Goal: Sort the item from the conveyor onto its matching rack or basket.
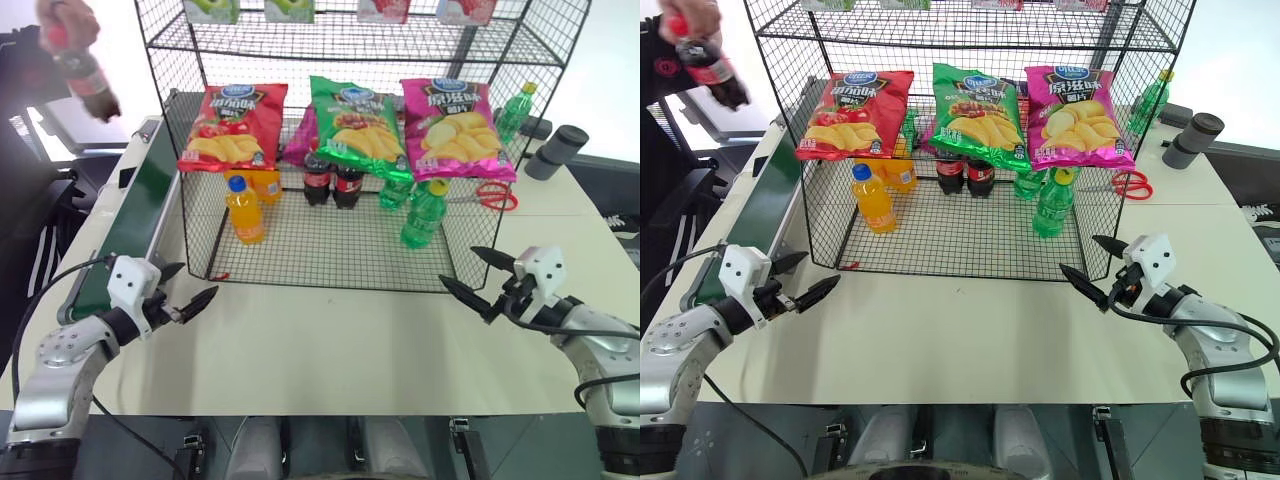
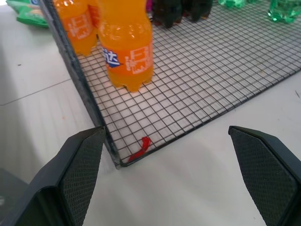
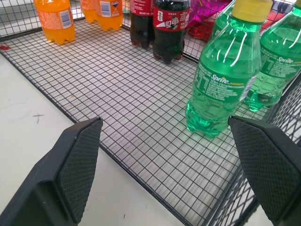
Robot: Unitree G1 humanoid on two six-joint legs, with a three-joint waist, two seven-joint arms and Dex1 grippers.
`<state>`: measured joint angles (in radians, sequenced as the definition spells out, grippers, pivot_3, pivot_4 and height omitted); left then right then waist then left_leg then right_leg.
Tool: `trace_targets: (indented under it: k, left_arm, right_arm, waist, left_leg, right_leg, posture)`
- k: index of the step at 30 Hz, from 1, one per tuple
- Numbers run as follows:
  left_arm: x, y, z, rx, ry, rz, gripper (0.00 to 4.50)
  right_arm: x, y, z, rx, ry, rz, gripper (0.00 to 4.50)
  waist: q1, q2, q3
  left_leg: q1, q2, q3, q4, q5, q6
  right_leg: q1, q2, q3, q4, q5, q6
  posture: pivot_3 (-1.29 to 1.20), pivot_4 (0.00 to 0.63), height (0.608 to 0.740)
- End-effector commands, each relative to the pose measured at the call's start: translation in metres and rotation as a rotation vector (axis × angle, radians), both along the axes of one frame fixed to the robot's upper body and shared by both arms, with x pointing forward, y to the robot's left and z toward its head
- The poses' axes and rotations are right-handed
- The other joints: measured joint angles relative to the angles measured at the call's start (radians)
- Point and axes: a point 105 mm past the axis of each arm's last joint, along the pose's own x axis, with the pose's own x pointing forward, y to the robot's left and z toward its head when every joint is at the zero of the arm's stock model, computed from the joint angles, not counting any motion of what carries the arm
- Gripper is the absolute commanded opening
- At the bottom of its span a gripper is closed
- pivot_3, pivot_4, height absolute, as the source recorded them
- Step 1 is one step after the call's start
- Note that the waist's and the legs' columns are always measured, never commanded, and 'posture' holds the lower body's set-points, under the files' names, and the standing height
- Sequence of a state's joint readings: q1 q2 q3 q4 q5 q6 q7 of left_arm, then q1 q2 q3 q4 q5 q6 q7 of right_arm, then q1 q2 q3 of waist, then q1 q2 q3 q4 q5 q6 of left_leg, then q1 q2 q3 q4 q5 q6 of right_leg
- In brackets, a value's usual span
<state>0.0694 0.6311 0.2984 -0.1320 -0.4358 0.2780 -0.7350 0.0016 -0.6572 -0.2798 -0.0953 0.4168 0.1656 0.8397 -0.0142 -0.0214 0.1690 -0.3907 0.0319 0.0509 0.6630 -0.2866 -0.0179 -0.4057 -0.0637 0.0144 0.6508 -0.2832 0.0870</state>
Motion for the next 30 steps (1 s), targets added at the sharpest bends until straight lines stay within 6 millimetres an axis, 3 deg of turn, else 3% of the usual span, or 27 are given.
trace_targets:
  k: [1, 6, 14, 23, 30]
  left_arm:
    - [0.003, 0.014, 0.025, -0.029, -0.104, 0.072, 4.50]
    - [0.010, 0.042, 0.045, -0.091, -0.227, 0.242, 4.50]
    - [0.016, 0.078, 0.041, -0.065, -0.275, 0.478, 4.50]
    - [0.019, 0.079, 0.035, -0.104, -0.262, 0.506, 4.50]
    - [0.021, 0.087, 0.030, -0.115, -0.247, 0.546, 4.50]
  right_arm:
    - [0.002, 0.008, 0.014, 0.007, -0.054, 0.034, 4.45]
    - [0.003, 0.024, 0.017, 0.021, -0.052, 0.093, 4.45]
    - [0.002, 0.065, 0.023, 0.068, -0.074, 0.200, 4.45]
    - [-0.012, 0.101, 0.021, 0.120, -0.060, 0.303, 4.45]
    - [-0.032, 0.140, 0.021, 0.162, -0.057, 0.411, 4.45]
  waist:
    - [0.000, 0.000, 0.000]
    - [0.001, 0.000, 0.000]
    - [0.001, 0.000, 0.000]
    - [0.001, 0.000, 0.000]
    - [-0.001, 0.000, 0.000]
  left_leg:
    - [0.000, 0.000, 0.000, 0.000, 0.000, 0.000]
    - [0.000, 0.000, 0.000, 0.000, 0.000, 0.000]
    - [0.000, 0.000, 0.000, 0.000, 0.000, 0.000]
    - [0.000, 0.000, 0.000, 0.000, 0.000, 0.000]
    - [-0.001, 0.000, -0.001, 0.000, 0.000, 0.000]
  right_leg:
    - [0.000, 0.000, 0.000, 0.000, 0.000, 0.000]
    - [0.000, 0.000, 0.000, 0.000, 0.000, 0.000]
    - [0.000, 0.001, -0.001, 0.000, 0.002, 0.003]
    - [0.000, 0.000, -0.001, -0.001, 0.002, 0.004]
    - [0.000, 0.000, -0.001, 0.000, 0.002, 0.003]
  posture:
    - [0.00, 0.150, 0.740]
    - [0.00, 0.150, 0.740]
    - [0.00, 0.150, 0.740]
    - [0.00, 0.150, 0.740]
    - [0.00, 0.150, 0.740]
